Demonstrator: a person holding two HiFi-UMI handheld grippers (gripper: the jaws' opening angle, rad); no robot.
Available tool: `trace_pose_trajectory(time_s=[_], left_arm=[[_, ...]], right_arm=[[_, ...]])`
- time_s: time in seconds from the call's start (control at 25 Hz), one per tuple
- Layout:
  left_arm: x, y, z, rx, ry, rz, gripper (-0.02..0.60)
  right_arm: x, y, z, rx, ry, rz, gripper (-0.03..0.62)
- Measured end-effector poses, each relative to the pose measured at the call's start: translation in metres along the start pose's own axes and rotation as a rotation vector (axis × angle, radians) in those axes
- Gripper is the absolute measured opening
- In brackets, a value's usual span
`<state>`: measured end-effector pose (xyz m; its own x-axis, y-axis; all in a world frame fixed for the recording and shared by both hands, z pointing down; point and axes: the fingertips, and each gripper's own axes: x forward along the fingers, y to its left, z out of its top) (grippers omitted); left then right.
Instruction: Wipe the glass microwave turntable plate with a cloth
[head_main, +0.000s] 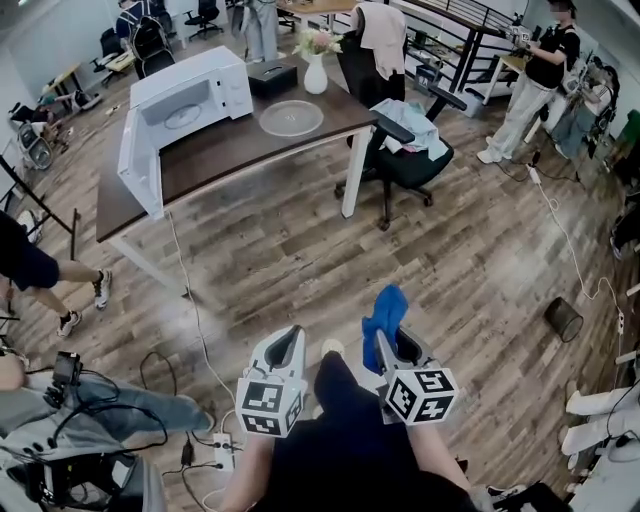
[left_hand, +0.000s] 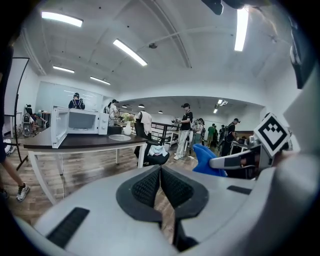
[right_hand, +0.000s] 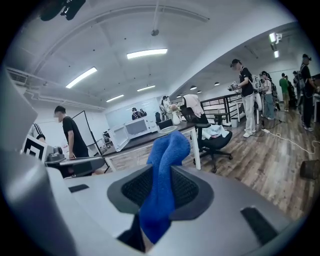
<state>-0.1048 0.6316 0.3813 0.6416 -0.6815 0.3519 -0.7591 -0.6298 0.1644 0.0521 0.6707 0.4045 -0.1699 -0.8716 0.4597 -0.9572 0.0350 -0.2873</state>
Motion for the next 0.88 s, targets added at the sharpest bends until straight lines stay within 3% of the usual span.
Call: trace_pose_trajectory(time_s=[0.48, 0.88], left_arm=[[0.128, 0.076, 0.075, -0.010, -0.027, 0.076, 0.008], [0.201, 0.104, 0.101, -0.008, -0.043, 0.130, 0.008]], right_arm=[[0.138, -0.040, 0.094, -0.020, 0.025, 0.062, 0.091], [0.218, -0.072, 0.142, -0.039, 0.014, 0.115, 0.091]])
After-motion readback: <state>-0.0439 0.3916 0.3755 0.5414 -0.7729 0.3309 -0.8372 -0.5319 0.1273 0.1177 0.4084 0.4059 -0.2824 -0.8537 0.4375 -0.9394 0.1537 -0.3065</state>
